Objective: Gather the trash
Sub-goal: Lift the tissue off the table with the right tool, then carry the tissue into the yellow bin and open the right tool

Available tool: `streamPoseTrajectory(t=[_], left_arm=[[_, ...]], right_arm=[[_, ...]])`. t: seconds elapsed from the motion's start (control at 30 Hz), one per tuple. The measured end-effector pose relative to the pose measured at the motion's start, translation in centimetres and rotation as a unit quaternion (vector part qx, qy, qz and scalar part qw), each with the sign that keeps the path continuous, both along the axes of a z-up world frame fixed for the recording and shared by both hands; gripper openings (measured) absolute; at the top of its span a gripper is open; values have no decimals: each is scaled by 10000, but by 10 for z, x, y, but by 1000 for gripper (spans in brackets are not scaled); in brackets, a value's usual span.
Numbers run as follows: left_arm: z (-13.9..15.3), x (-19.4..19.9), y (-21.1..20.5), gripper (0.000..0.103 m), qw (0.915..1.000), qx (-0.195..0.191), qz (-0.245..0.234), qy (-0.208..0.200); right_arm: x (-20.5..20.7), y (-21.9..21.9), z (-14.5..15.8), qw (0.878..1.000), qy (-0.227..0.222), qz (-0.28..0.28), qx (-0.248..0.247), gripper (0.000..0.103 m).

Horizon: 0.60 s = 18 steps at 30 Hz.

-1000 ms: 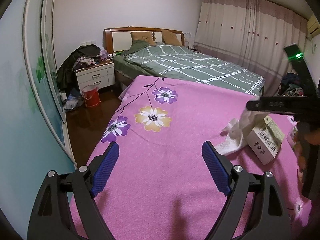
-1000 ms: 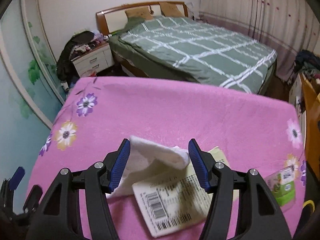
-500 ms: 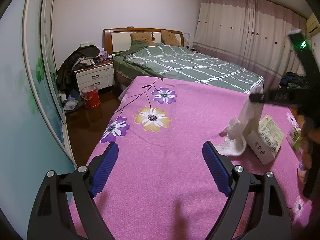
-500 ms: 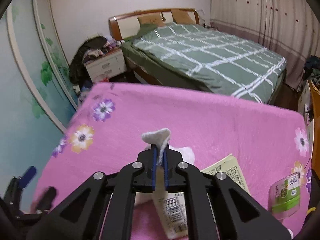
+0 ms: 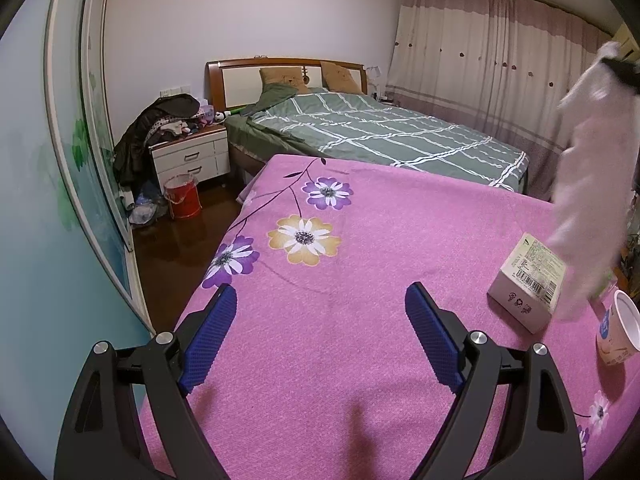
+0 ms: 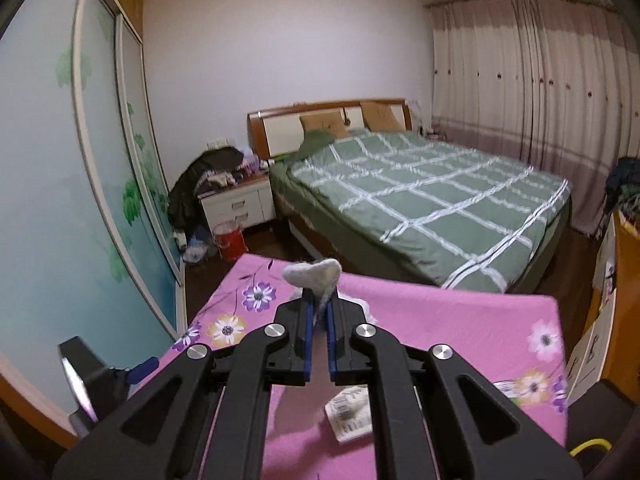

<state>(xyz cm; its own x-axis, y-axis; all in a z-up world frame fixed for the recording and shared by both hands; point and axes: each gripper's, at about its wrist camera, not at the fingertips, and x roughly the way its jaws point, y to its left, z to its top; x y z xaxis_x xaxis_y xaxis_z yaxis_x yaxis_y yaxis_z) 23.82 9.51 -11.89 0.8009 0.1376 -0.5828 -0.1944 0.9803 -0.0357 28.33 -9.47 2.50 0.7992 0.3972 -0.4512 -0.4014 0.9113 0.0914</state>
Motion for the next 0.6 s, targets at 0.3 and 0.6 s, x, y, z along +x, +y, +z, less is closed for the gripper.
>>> streamPoseTrajectory(t=[0.3,0.6], left_arm=[[1,1,-2,86,10000,54,-10,27],[2,2,0,86,9999,83,47,89]], right_arm=[[-53,-95,26,9980,-147,-590,-184,5],[-109,-210,5,9819,80,-1857,-352,5]])
